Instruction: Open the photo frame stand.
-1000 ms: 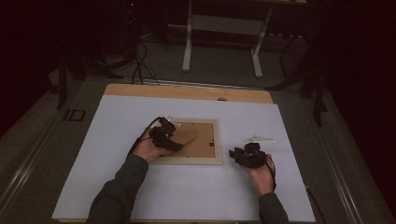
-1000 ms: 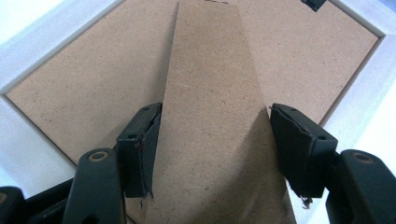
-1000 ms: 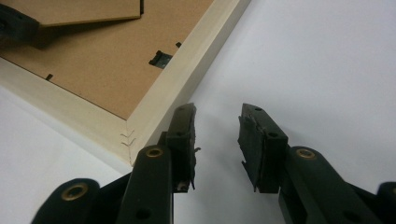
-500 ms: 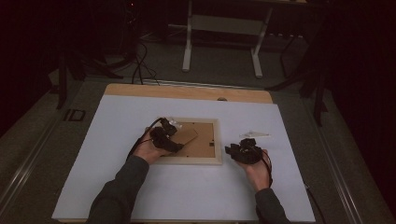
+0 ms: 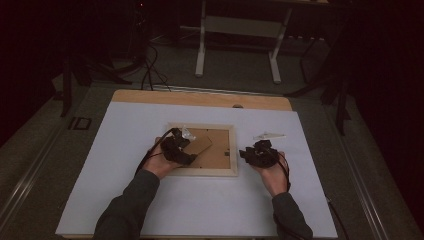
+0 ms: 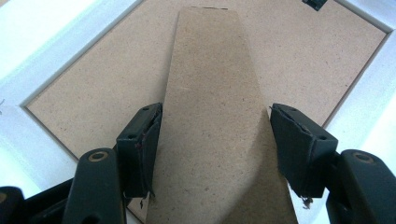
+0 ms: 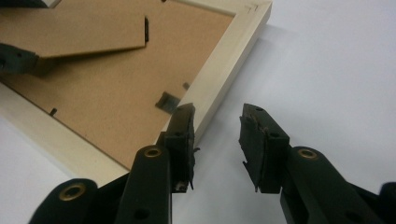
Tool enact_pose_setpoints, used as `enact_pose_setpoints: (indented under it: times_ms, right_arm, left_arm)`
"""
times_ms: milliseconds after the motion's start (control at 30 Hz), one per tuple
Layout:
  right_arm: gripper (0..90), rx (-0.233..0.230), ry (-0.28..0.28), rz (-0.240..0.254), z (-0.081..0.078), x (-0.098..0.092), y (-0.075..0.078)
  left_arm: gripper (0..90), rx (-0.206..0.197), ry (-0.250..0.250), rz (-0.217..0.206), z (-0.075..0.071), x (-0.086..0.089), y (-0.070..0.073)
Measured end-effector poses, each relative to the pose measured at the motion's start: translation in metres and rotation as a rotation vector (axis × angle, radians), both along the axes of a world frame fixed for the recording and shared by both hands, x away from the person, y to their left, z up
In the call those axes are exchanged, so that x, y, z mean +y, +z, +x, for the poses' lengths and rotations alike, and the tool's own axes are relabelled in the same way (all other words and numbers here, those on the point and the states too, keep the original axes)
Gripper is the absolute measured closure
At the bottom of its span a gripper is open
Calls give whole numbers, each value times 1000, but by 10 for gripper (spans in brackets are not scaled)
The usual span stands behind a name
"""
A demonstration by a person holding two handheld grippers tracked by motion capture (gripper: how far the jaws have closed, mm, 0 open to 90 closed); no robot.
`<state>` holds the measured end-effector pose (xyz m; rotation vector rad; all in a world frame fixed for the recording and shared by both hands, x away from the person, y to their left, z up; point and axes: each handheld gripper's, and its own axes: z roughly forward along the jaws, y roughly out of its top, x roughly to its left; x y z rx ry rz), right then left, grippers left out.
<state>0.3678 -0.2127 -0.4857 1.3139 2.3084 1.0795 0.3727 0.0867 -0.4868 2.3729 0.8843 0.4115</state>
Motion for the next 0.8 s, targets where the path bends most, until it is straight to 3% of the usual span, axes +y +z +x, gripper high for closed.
enact_pose_setpoints:
  times_ms: [200, 533, 800]
  right_arm:
    - [628, 3, -3, -1, 10, 0, 8]
    - [613, -4, 12, 1, 28, 5, 28]
    - [614, 18, 31, 10, 40, 8, 32]
  left_arm:
    - [379, -37, -5, 13, -4, -1, 2]
    - [379, -135, -20, 49, -18, -6, 7]
    - [379, -198, -24, 66, -27, -7, 7]
